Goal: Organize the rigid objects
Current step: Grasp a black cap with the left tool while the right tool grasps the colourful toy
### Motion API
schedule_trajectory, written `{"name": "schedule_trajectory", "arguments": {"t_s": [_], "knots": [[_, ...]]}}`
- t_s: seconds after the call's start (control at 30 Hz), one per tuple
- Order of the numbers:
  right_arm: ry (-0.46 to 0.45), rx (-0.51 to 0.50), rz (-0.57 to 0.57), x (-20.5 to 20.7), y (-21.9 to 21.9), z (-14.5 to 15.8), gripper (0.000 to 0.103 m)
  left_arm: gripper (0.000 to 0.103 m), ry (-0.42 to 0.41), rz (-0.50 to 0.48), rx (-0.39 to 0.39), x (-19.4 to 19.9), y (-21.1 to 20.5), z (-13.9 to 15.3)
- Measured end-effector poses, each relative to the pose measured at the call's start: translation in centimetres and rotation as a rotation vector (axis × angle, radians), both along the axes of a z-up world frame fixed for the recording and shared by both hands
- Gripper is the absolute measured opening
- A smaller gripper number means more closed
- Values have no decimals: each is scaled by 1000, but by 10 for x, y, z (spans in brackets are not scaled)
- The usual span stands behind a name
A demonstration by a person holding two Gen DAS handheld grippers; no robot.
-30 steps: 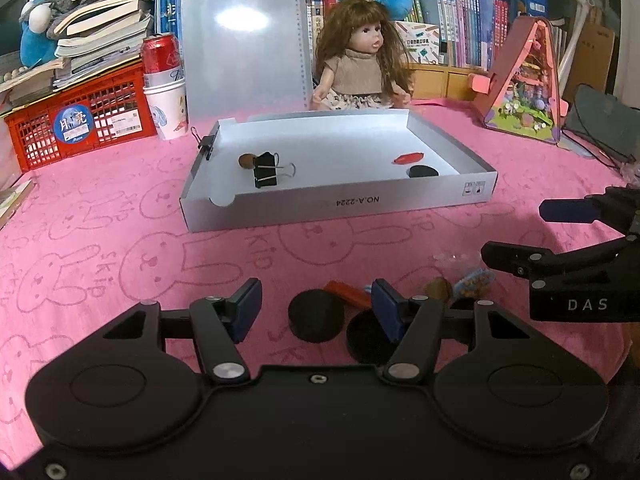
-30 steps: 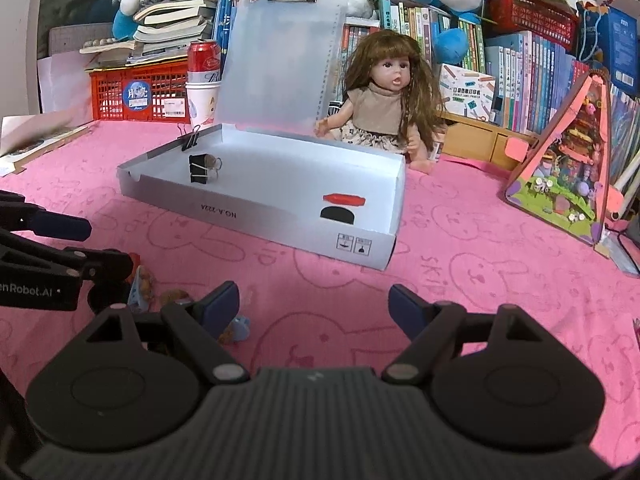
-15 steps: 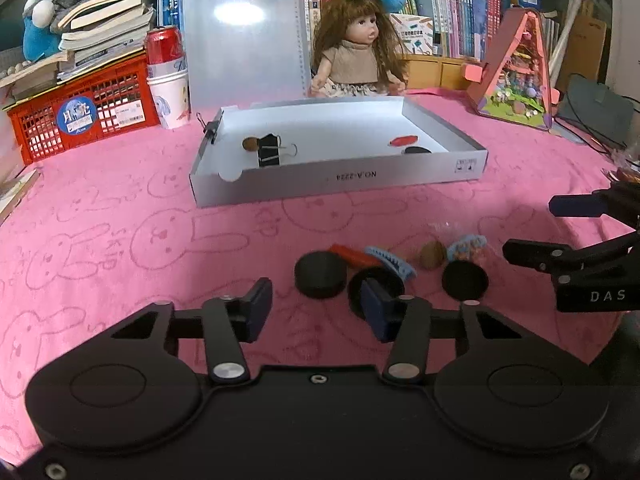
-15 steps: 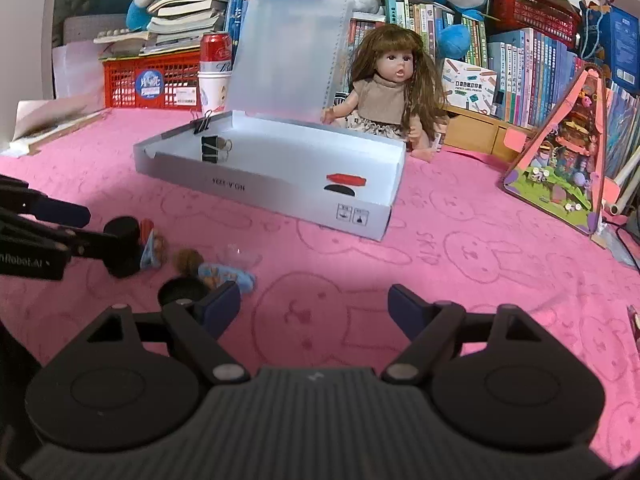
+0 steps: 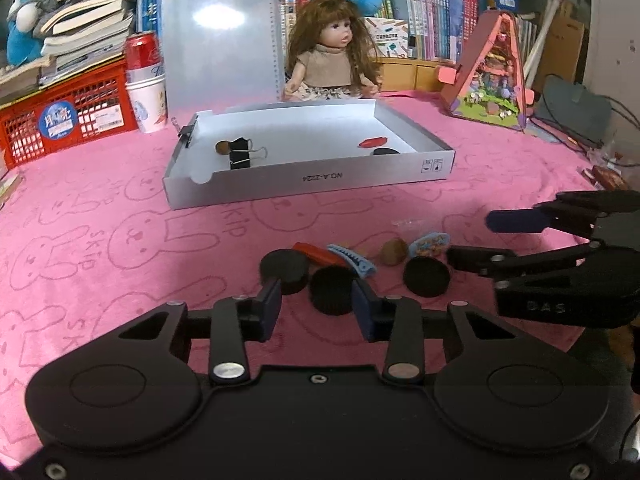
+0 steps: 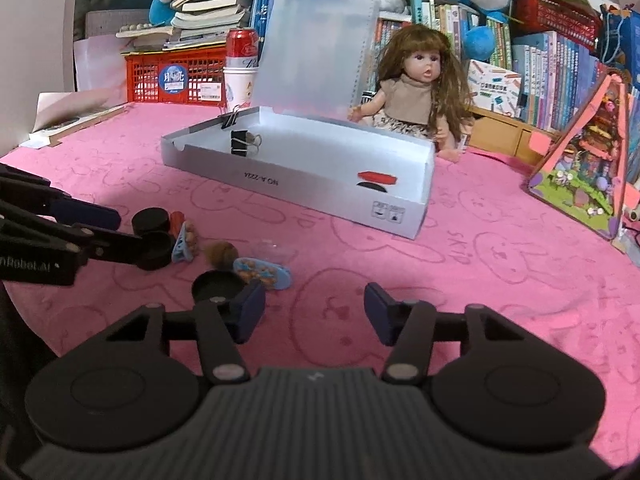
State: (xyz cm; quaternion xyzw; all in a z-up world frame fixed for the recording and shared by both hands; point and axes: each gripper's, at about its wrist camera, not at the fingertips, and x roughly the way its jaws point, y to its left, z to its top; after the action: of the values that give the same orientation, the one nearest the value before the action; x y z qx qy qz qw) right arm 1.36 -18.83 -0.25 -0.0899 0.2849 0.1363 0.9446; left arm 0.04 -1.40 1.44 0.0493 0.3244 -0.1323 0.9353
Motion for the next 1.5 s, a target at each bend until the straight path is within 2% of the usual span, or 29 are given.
{"name": "schedule_trajectory", "arguments": {"t_s": [0.1,0.2,0.5,0.7,0.77,0.87,0.97,1.13,1.3,1.5], "knots": [[2,0,6,2,6,-3,61,37,-15,-5,6,1,-7,-4],[0,4,15,4,9,-3,60,30,-24,-22,5,2,-13,-5],[6,27,48,11,24,-4,59,30,-34,-39,4,0,-11,-6],[20,58,40,14,23,-4,51,30,-50,-48,17,-1,-11,-8],[23,64,28,14,20,-3,42,30,-51,-57,20,-2,-11,-8],[39,75,19,15,13,-2,42,26,-49,-69,3,-4,-8,-5],[47,79,9,15,4,-1,42,26,-47,-75,-7,-6,-5,-3],[47,71,-20,14,-12,0,42,26,-60,-89,24,-10,-6,-6],[46,85,-36,12,-20,-2,42,35,-77,-105,99,-12,-15,-15],[35,104,-1,9,-22,-4,42,37,-96,-93,104,-6,-17,-19]]}}
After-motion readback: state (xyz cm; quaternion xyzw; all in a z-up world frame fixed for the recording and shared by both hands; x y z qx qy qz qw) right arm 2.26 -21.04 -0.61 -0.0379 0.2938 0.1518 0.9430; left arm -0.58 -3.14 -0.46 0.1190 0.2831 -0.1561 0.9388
